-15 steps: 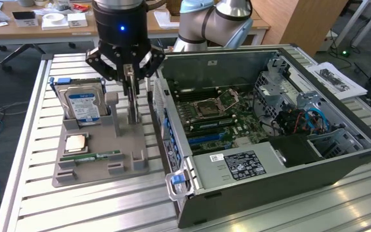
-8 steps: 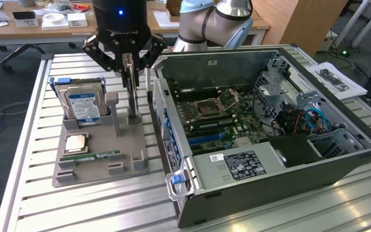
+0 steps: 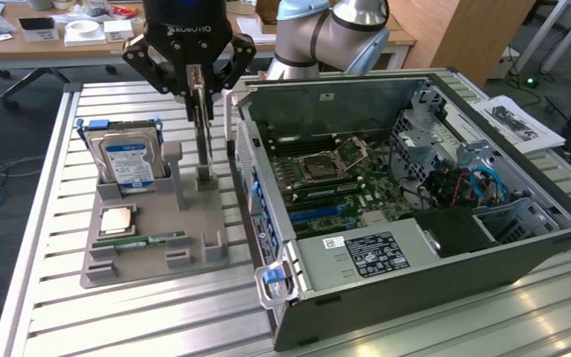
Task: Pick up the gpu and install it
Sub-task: 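Pick up the gpu and move the gpu toward the slot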
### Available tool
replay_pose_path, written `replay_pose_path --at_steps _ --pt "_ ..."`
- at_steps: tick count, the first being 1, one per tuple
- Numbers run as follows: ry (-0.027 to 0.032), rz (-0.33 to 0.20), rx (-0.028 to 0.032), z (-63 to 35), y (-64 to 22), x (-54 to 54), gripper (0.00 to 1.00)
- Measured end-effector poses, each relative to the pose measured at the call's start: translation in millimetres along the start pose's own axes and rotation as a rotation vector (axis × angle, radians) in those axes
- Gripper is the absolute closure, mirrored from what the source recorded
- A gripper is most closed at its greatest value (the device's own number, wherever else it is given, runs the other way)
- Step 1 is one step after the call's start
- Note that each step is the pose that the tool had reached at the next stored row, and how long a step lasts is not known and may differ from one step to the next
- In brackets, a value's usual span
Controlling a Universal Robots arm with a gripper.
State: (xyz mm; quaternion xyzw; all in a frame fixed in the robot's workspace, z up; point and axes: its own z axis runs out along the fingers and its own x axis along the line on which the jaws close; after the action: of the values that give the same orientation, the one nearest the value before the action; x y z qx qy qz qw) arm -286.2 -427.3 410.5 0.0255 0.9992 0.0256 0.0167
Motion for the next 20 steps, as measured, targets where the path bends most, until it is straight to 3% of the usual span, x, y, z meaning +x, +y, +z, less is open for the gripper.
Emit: replay_pose_path --at_steps 3,12,20 --pt "-0.0001 0.0 0.0 -5.9 0.3 -0.2 0.73" --pt "0.0001 0.0 0.0002 -6.5 0.5 -1.3 0.73" --pt "-0.0001 0.0 0.0 -5.9 1.2 -16.9 0.73"
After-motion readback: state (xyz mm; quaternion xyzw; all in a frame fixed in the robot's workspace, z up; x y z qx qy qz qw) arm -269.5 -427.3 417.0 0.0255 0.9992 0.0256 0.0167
